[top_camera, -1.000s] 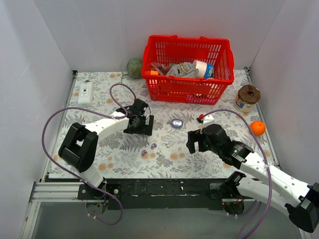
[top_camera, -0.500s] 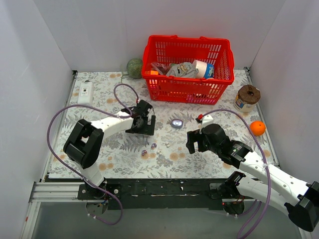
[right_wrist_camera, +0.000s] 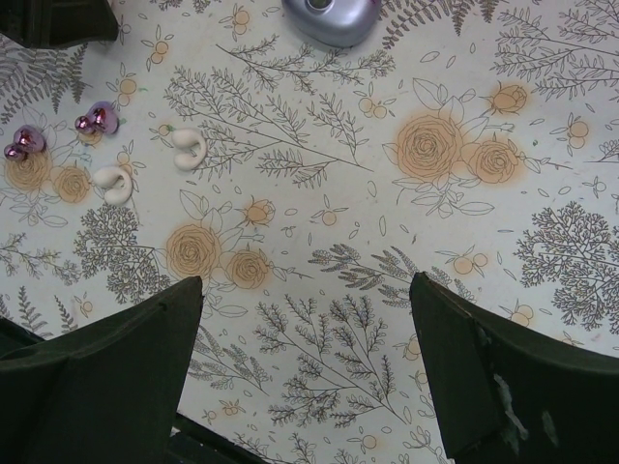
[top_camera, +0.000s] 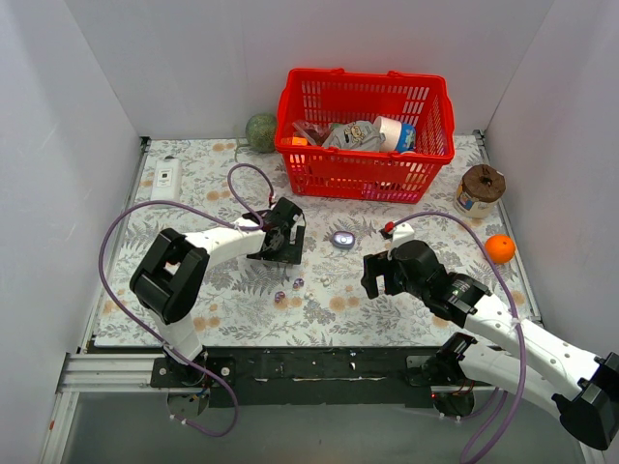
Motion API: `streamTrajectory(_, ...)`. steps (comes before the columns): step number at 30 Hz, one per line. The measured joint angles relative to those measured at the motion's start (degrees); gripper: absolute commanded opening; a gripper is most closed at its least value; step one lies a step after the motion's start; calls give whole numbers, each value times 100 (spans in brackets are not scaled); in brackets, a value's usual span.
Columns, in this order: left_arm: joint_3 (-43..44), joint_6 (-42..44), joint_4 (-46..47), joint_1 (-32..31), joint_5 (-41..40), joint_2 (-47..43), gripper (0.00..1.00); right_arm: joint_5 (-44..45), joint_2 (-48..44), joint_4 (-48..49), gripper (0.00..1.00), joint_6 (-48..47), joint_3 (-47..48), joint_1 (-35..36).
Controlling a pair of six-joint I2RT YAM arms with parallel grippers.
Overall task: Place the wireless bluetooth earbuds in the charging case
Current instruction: Pick up the charging case at the center of the board.
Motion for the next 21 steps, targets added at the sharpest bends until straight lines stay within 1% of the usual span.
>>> streamTrajectory(2, 0, 4, 13, -26, -33, 0, 88, 2, -13, -2, 95, 0, 0, 0)
streamTrajectory(4, -2, 17, 26, -39, -66, 0, 88, 0, -35, -2, 95, 0, 0, 0)
streamTrajectory(9, -7, 155, 92, -48, -83, 2, 95, 2, -57, -20, 95, 0, 0, 0)
streamTrajectory(15, -13, 365, 179, -48, -24, 4, 95, 2, -105, -42, 95, 0, 0, 0)
streamTrajectory(21, -81, 514, 435, 13, 245, 22, 93, 2, -107, -46, 95, 2, 0, 0)
